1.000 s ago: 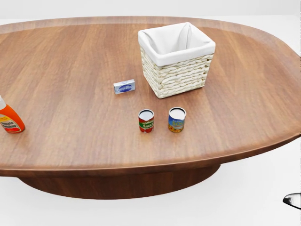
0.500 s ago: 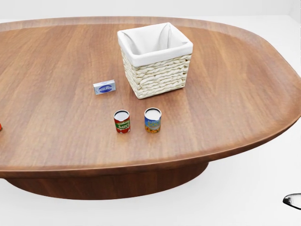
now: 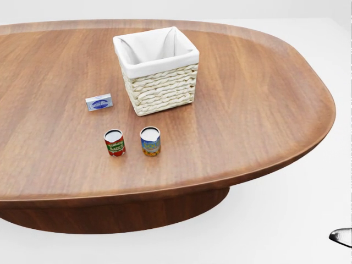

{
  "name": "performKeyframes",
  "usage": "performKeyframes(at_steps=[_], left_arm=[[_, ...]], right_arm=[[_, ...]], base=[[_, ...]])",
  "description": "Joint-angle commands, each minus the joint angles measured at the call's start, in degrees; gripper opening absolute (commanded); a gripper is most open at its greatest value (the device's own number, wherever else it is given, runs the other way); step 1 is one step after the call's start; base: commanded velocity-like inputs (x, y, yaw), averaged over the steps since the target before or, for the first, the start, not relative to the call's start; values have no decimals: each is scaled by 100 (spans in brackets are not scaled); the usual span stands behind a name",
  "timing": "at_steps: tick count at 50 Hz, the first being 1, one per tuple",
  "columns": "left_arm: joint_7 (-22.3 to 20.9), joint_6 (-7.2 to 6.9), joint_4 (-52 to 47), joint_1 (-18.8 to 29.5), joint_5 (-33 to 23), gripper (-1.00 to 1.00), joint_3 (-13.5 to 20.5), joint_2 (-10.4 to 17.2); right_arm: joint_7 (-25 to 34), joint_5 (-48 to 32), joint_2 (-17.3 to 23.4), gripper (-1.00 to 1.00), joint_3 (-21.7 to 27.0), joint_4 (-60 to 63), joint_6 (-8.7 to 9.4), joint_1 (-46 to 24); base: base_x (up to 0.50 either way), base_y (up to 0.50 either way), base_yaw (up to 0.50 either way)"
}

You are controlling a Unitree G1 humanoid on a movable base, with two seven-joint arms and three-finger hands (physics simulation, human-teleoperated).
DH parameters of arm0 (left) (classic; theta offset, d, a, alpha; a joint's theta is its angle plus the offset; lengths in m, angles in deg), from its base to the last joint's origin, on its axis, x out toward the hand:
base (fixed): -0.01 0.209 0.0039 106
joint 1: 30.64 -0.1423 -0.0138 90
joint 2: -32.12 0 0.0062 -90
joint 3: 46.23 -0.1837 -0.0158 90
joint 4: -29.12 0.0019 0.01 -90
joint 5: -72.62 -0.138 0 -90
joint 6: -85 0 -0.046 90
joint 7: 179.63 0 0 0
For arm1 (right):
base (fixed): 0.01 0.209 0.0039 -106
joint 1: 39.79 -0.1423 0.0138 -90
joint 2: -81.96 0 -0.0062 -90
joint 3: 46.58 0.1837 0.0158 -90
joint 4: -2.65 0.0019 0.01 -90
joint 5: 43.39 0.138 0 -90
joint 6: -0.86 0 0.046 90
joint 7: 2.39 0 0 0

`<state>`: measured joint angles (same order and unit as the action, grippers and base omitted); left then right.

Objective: Pick up the tomato sauce, and put it in the basket.

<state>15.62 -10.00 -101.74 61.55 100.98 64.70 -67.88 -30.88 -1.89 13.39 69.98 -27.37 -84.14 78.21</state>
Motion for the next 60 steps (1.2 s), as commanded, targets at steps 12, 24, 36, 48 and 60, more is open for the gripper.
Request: performKeyframes(at_steps=[12, 24, 36, 48, 60], left_arm=[[-22, 0, 43, -1, -26, 100, -9, -5], [-24, 0, 30, -11, -35, 100, -16, -14], [-11, 0, 30, 5, -32, 100, -10, -4], [-25, 0, 58, -1, -57, 100, -31, -12], [-37, 0, 101, -6, -92, 100, -39, -24]], right_arm=[[-25, -199, 30, 100, -123, 0, 0, -46], [32, -281, -12, 100, -171, 1, 0, -99], [-25, -273, 78, 100, -180, 1, 0, -84], [-30, -263, 65, 100, -167, 1, 0, -98], [11, -329, -7, 100, -199, 1, 0, -106]], base=[[0, -1, 0], [15, 0, 0], [27, 0, 0], [28, 0, 0], [28, 0, 0]])
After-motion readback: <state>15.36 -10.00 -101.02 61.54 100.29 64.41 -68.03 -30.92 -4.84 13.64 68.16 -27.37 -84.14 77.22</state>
